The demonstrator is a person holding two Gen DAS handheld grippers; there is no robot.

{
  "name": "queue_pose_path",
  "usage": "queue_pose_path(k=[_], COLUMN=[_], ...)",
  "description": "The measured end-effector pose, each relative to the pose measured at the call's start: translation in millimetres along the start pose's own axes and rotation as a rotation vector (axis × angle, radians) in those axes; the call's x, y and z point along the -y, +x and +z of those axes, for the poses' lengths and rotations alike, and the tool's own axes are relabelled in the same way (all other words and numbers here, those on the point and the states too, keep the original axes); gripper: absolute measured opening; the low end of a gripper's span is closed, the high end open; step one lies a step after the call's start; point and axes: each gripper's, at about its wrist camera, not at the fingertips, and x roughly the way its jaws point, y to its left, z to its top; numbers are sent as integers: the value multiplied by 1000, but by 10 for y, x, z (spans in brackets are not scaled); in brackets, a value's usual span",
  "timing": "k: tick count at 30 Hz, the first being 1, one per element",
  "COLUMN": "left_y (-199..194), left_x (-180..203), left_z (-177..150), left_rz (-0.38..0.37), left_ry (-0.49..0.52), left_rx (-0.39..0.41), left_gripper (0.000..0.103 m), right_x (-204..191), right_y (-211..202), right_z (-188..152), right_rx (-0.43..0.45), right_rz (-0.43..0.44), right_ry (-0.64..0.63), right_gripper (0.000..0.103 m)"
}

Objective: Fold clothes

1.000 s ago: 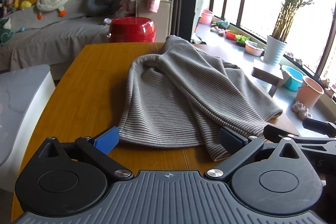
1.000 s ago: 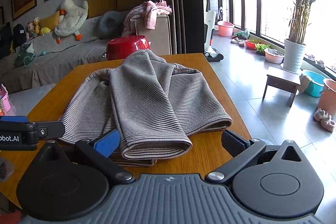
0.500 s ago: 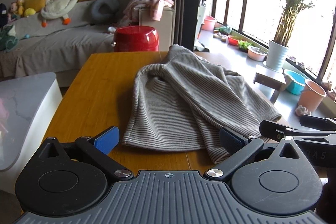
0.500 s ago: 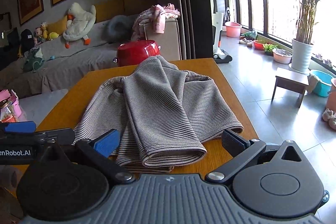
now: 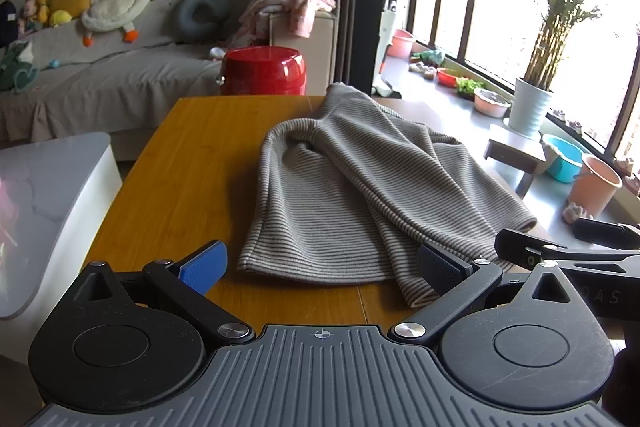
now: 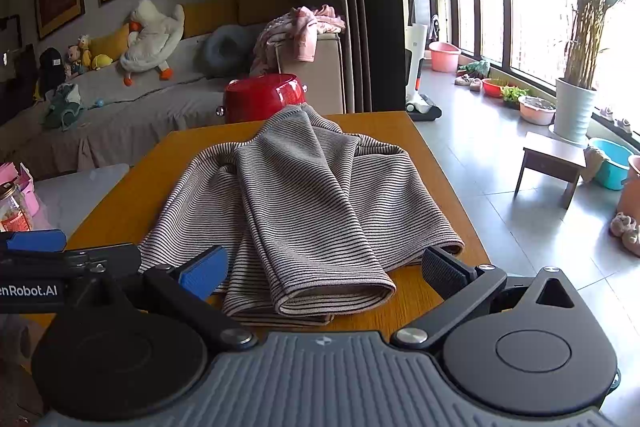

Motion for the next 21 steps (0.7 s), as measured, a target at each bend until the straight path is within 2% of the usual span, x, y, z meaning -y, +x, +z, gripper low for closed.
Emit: queue_pose_path(k=[21], left_y=[24], left_x=[-5], left_z=[2], left_rz=[-3], left_ry=[-9], left_rx=[-17], left_gripper=[103], right_x=[-13], right_y=[18], right_z=[-9], right_rx=[-12], right_rz=[-5], right_ry=[-4], right_gripper=[103])
